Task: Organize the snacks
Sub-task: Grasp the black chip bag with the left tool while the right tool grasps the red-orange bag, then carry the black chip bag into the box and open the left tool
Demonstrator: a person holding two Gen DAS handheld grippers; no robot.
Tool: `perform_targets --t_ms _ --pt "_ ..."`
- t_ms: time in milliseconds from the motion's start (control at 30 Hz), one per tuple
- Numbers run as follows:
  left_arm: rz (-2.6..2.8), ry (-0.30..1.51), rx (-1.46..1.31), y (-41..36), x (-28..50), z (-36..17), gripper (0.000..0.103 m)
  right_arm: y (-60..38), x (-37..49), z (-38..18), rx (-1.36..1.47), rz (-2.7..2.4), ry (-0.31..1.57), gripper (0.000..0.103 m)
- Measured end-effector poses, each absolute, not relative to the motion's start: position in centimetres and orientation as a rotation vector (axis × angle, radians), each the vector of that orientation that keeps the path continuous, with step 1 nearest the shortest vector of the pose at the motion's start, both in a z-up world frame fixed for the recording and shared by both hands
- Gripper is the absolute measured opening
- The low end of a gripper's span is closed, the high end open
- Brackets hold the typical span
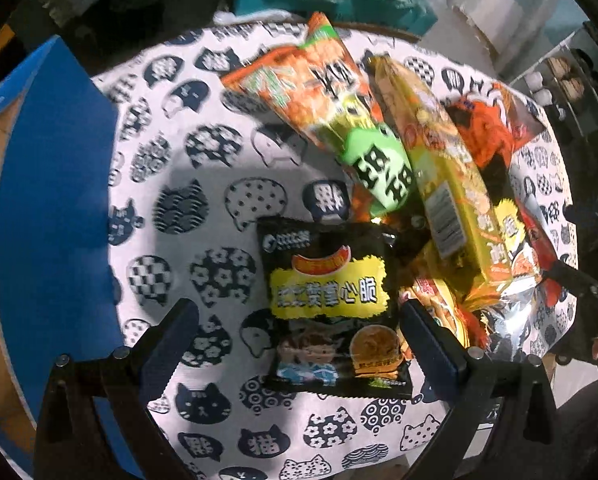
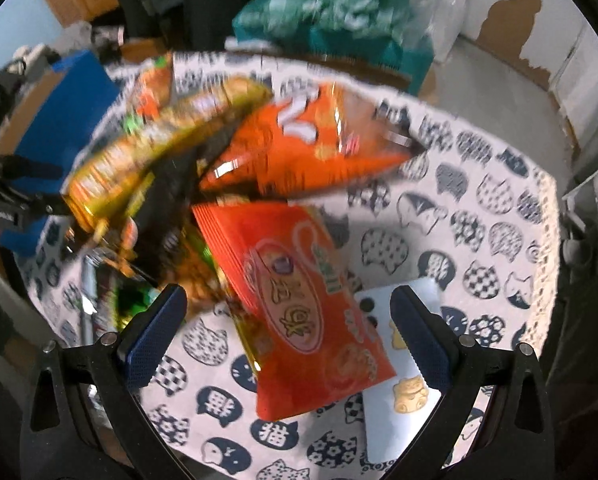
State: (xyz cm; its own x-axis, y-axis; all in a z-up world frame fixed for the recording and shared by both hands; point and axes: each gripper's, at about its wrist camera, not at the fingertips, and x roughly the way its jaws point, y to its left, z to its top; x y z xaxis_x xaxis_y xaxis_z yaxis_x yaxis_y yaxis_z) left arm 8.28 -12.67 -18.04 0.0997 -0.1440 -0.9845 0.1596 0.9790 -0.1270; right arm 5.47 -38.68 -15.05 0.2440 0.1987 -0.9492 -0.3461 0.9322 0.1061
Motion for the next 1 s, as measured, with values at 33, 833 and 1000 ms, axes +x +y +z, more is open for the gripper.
perform_targets --t_ms 33,833,1000 --pt "-0.229 1.461 0.019 -12.9 8.3 -18.4 0.101 -38.6 5.5 -15.7 -0.14 0.379 1.287 0.1" --pt "-0.355 1.419 0.012 -13.7 7.1 -19.7 0.058 -38.3 7.1 -21.4 0.022 0.491 1.399 0.042" --pt "-0.334 1.395 0.053 -13.1 6.8 -19.2 0.058 -38.6 7.0 -19.5 0.032 0.45 1.396 0.043"
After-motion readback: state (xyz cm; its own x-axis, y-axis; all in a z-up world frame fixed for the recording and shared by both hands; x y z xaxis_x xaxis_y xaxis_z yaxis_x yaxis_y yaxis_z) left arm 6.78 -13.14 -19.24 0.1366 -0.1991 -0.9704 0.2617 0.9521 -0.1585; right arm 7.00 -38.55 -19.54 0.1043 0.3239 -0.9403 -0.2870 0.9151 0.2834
